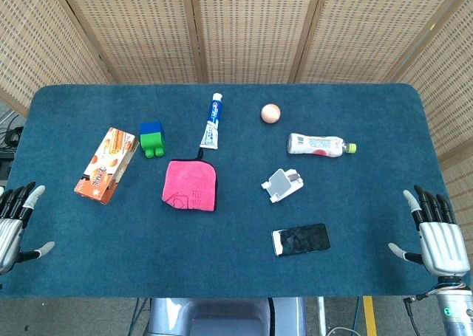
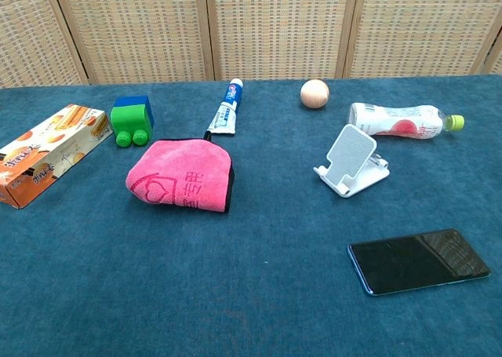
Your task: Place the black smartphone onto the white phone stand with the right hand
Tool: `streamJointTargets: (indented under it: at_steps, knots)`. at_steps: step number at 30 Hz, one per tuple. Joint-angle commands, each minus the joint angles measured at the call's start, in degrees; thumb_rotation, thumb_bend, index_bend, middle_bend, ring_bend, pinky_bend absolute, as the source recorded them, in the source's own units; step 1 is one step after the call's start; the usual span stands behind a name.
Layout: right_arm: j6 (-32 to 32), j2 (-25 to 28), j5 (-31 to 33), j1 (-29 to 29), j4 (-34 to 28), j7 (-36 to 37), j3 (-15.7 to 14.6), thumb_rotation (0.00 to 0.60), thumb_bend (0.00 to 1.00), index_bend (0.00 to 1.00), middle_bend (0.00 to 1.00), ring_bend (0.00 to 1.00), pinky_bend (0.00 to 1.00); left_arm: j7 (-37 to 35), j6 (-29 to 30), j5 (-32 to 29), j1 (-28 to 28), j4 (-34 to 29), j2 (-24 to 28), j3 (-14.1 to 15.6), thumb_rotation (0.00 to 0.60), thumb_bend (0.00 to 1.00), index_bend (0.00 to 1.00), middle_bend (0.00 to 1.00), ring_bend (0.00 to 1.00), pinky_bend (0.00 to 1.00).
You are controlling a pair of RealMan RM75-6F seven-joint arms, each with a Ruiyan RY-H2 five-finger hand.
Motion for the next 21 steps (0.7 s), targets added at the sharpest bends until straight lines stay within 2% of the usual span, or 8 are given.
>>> streamJointTargets:
  at_steps: [1,8,12,15,17,21]
  knots:
    - [0.0,0.1,-0.4,-0.1,-0.2,-0.2,-0.1,0.600,0.00,0.00,0.00,0.00,0.00,-0.3,0.4,0.2,0.2,0.2,0.0,0.0,0.600,0.00,0.00,0.00,0.00,0.00]
    - [-0.8,0.6,-1.9,0.1,-0.2,0.7,-0.8,0.600,0.00,0.00,0.00,0.00,0.00,-1.2,0.5,0.2,0.3,0.3,0.3,0.0,0.600,0.00,0.00,0.00,0.00,0.00]
    - [-3.4,0.6,-5.3,2.0,1.1,2.4,-1.8,0.600,0.00,0.00,0.00,0.00,0.00,-2.2,1.0,0.4,0.4,0.4,0.6,-0.2,0.600,0.00,0.00,0.00,0.00,0.00]
    - [-10.7,0.1,-12.9,7.2,3.0,6.4,-5.0,0.600,0.00,0.01,0.01,0.00,0.00,-2.7,1.1,0.1,0.5,0.4,0.8,-0.3,0.600,0.00,0.00,0.00,0.00,0.00]
    - [-12.8,0.1,-14.7,8.9,3.5,8.1,-5.7,0.600,0.00,0.04,0.04,0.00,0.01,-2.8,1.1,0.2,0.5,0.4,0.8,-0.3,0.600,0.00,0.00,0.00,0.00,0.00]
    - [-16.5,-1.7,-19.0,12.9,5.3,8.3,-6.3,0.600,0.00,0.11,0.12,0.02,0.09,-2.9,1.2,0.3,0.6,0.4,0.9,-0.3,0.600,0.00,0.00,0.00,0.00,0.00]
